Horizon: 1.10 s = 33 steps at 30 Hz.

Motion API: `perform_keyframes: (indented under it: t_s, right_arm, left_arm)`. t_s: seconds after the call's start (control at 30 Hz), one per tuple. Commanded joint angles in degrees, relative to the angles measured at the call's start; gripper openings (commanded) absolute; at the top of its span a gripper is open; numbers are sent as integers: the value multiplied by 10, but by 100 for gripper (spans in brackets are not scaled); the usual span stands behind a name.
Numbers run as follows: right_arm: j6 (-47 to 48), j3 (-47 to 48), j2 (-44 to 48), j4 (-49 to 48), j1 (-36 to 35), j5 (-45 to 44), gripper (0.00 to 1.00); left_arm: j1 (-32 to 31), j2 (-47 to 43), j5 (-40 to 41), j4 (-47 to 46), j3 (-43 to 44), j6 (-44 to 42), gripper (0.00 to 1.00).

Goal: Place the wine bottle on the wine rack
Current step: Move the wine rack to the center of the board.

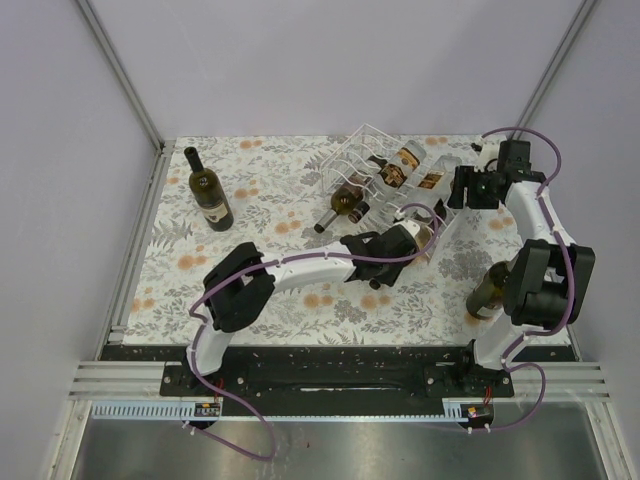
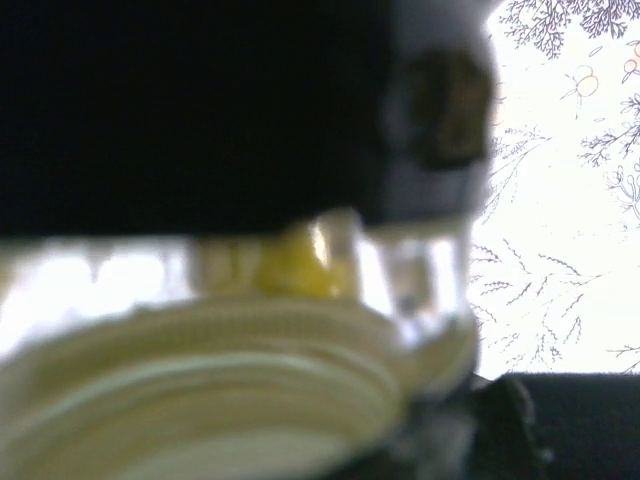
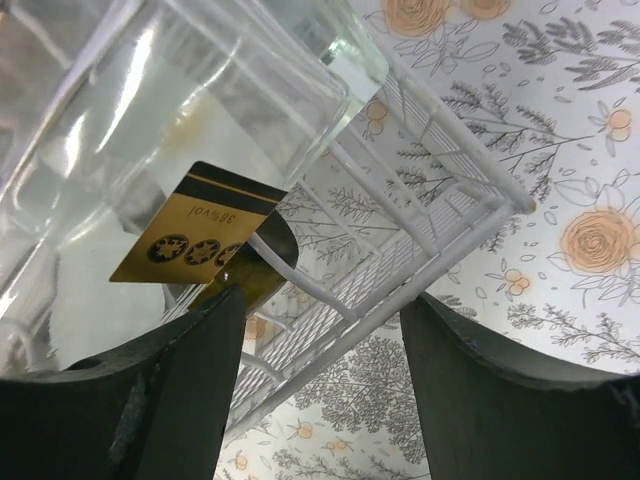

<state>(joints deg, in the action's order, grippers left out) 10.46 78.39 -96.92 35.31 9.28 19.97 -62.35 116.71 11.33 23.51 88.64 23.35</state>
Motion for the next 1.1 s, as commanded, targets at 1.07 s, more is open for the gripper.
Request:
perform_keyframes:
  t_s: [1.07]
  right_arm:
    - [11,-28,31,46,-19,50,71]
  left_arm:
    - [-8,57,70,-27,72,-117,20]
